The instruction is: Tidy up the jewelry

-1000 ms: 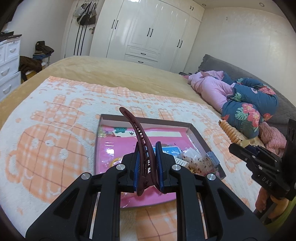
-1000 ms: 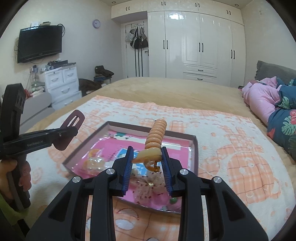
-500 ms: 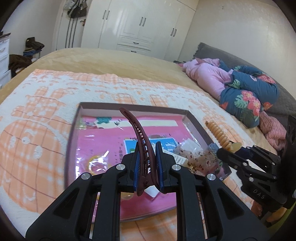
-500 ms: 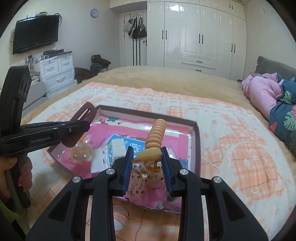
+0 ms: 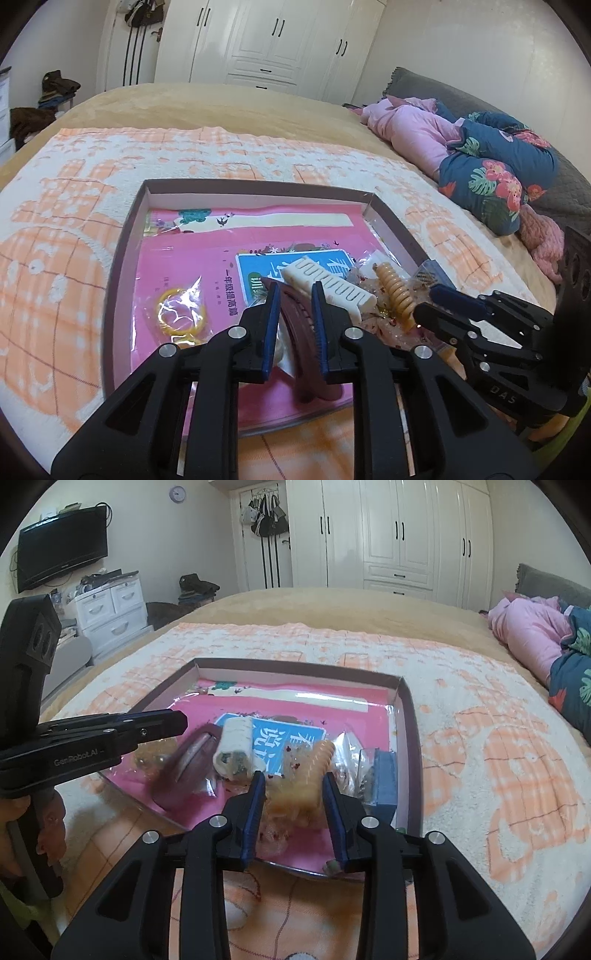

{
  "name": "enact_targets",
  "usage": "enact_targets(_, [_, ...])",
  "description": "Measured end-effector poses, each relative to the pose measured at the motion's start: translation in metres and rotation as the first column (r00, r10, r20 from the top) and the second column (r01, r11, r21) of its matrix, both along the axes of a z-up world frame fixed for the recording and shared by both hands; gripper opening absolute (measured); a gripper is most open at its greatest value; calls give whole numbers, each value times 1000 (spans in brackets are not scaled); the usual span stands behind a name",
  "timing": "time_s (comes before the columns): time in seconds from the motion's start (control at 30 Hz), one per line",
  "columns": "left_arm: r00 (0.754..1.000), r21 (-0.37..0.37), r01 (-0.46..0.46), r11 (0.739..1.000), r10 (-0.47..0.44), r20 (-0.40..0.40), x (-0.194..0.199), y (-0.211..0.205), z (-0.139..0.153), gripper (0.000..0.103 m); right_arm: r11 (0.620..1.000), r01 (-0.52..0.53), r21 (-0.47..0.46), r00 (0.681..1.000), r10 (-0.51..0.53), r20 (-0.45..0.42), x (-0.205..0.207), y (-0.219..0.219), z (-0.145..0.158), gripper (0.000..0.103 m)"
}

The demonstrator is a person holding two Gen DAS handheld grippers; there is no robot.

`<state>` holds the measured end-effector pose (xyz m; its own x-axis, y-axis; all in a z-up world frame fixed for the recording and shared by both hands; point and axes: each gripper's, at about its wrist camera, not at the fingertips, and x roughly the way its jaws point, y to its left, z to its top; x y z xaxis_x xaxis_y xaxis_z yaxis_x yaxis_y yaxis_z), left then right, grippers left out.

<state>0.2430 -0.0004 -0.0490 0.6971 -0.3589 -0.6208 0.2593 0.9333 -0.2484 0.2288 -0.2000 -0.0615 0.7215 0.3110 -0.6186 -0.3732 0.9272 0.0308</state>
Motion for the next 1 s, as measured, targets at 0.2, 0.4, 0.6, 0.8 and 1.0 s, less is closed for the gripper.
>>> enact_targets(0.2, [999, -6, -16, 1000, 16, 32, -21, 3, 11, 32, 1000, -1, 27, 997, -1, 79, -29, -9, 20, 50])
enact_targets(0.4, [996, -22, -53, 998, 54, 73, -50, 14, 26, 51, 998, 21, 58, 984, -31, 175, -58, -23, 45, 75])
enact_targets(0.6, [988, -37, -83, 996, 88, 131, -85, 17, 41, 65, 997, 29, 71, 976, -43, 213, -79, -29, 58, 89])
enact_targets(0.8, [981, -37, -93, 995, 98, 169, -111, 18, 49, 87, 997, 51, 59, 964, -64, 259, -102, -34, 64, 96])
enact_targets(1.0, [976, -30, -114, 993, 118, 185, -130, 21, 50, 92, 996, 66, 66, 952, -83, 295, -117, -39, 66, 97])
